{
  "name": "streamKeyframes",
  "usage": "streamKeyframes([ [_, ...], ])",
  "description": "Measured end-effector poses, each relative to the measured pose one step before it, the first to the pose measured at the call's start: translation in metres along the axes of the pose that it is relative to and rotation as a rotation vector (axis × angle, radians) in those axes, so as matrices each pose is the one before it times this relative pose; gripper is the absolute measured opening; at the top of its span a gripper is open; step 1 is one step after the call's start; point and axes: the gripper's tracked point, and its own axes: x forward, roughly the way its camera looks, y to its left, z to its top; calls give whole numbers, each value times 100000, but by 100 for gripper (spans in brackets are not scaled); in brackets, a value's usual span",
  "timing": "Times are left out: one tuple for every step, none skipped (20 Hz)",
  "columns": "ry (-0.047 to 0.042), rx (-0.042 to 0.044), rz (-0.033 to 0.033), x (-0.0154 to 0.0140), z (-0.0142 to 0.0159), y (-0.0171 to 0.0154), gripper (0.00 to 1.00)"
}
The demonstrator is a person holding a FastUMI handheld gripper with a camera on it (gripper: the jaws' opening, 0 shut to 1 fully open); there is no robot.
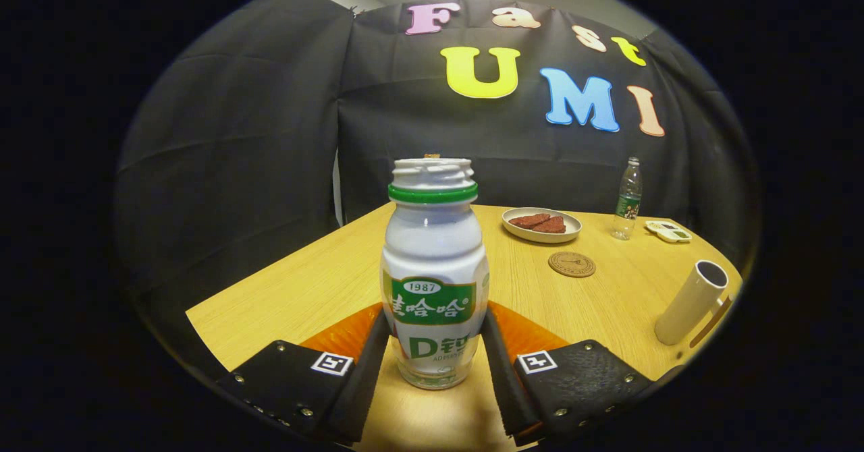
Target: Take the bottle from table, then pour the juice into the cup, finally place the bottle on the coaster
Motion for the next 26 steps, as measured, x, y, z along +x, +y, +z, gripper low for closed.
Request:
streamKeyframes([
  [936,-243,565,-72,-115,65,74],
  [421,-293,-638,-33,108,-258,71],
  [1169,-456,-1061,-296,14,-200,71],
  [589,59,-950,-131,57,-263,71],
  [-585,983,-538,-105,387,-200,71],
  [-458,1282,-1889,-85,499,-562,71],
  [-1259,811,-664,-37,550,-314,71],
  [-424,1053,-1236,-48,430,-647,71],
  [-279,940,-673,59,531,-347,71],
  [-238,906,-756,33,457,-496,71],
  [186,1669,-24,11,241,-395,71],
  [381,2908,458,179,329,-389,71],
  [-81,2179,158,-106,263,-265,71],
  [323,2014,-183,-32,168,-328,71],
  [364,2484,-205,14,-19,-428,71],
  [395,2655,-412,-35,101,-564,71],
  [371,2887,-371,27,-86,-405,71],
  [360,4022,-303,-55,4,-659,71],
  [-87,3249,-523,-33,80,-396,71],
  [-339,3782,-772,-102,271,-612,71],
  [-513,3433,-666,-87,218,-497,71],
  [-851,3166,-917,-14,372,-538,71],
  [-644,3149,-521,52,286,-433,71],
  [-408,2740,-612,49,285,-496,71],
  [-138,2668,-707,66,66,-435,71],
  [56,2186,-584,113,139,-459,71],
])
